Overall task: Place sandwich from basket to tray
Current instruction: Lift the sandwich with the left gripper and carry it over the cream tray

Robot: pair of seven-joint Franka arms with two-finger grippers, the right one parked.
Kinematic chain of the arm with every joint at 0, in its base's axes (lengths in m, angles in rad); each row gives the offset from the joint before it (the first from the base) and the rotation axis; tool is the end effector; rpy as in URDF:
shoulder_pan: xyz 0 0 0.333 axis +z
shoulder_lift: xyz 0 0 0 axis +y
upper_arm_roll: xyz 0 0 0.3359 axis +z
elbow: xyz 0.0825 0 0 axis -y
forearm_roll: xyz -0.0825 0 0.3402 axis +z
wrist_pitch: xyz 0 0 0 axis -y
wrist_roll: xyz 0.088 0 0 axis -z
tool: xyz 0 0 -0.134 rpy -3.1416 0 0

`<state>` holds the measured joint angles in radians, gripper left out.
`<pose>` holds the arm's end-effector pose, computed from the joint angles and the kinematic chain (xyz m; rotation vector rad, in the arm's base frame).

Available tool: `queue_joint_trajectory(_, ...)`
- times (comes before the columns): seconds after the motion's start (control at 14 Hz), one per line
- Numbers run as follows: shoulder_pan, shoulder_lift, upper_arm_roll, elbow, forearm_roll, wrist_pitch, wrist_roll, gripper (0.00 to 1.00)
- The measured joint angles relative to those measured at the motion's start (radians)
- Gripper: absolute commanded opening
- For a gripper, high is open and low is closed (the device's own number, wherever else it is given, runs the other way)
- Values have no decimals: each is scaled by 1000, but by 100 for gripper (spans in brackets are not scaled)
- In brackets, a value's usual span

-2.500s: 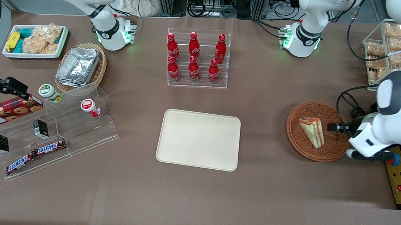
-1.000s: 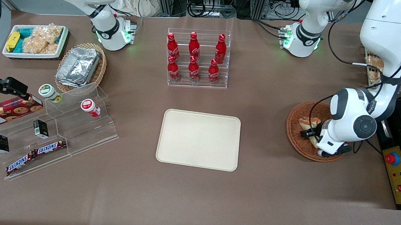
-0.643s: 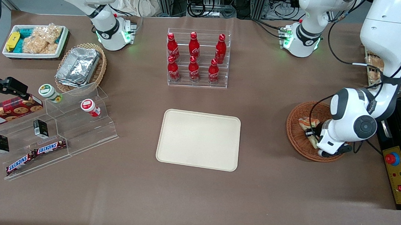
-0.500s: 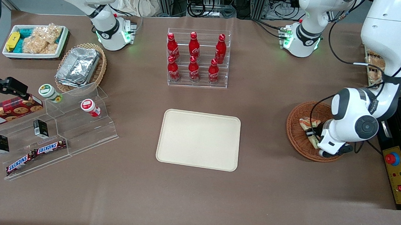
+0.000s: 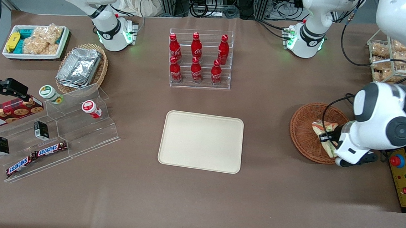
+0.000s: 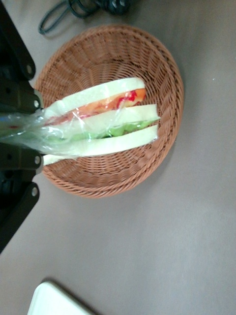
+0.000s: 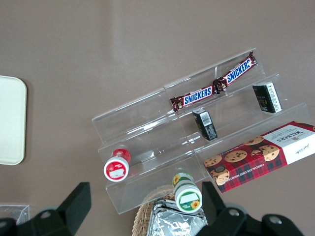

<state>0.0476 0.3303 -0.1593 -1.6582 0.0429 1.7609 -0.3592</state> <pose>0.5844 -0.0514 0.4130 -3.0601 -0.3649 0.3399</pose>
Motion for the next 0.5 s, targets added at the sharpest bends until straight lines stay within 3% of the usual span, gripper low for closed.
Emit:
queue_joint_trajectory(0.29,-17,-7,-22,199,0,-149,0,0)
queue_joint_trajectory(0.5,-19,7,-107,219,0,-150,-26,0)
